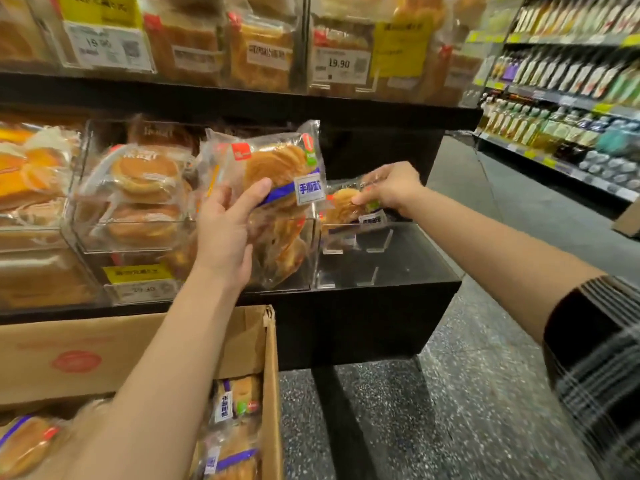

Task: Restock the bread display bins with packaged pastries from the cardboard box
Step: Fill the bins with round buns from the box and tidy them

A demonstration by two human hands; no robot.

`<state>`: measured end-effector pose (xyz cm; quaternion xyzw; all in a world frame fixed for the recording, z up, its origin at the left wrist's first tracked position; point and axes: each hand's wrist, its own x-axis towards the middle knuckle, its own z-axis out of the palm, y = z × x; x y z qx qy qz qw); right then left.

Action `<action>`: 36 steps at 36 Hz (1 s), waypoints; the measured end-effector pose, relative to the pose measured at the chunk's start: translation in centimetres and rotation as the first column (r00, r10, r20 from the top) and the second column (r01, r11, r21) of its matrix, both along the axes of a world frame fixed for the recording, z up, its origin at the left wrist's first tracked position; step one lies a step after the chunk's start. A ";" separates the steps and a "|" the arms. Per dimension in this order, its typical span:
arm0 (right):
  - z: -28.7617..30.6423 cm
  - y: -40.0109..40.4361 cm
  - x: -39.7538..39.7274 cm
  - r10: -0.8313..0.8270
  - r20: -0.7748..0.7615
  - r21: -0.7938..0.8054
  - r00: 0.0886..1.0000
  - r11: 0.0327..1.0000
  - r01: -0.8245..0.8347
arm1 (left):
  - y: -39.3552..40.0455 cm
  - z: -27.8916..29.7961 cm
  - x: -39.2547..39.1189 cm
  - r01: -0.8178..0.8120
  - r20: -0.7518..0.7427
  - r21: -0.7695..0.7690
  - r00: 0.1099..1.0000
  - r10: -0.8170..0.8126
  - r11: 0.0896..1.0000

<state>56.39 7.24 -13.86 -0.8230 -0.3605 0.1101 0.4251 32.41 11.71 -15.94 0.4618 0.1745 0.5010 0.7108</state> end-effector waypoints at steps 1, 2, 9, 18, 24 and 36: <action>-0.4 0.7 0.0 0.008 -0.021 -0.048 1.000 0.999 -0.009 | 0.1 -0.1 0.3 0.003 0.024 -0.017 1.000 -0.003 1.000; -0.7 1.3 0.0 0.002 -0.036 -0.102 0.999 0.995 -0.006 | 0.0 -0.3 0.5 0.004 0.039 -0.031 0.999 -0.002 0.999; -2.8 3.9 0.5 0.081 0.030 -0.420 0.996 0.906 -0.061 | 0.5 -1.3 0.5 0.018 0.039 -0.075 0.999 -0.015 0.997; -3.1 4.3 0.4 0.216 0.176 -0.616 0.960 0.785 -0.064 | 0.7 -1.6 0.2 0.050 -0.009 -0.073 0.999 -0.050 0.996; -1.9 2.8 0.7 0.072 0.277 -0.248 0.958 0.969 -0.001 | 0.3 -1.4 0.3 0.096 -0.105 -0.059 0.989 -0.102 0.994; 4.9 -4.3 -6.5 0.497 -0.047 0.021 0.866 0.868 -0.497 | -0.5 -0.9 0.8 0.114 -0.174 0.056 0.979 -0.102 0.992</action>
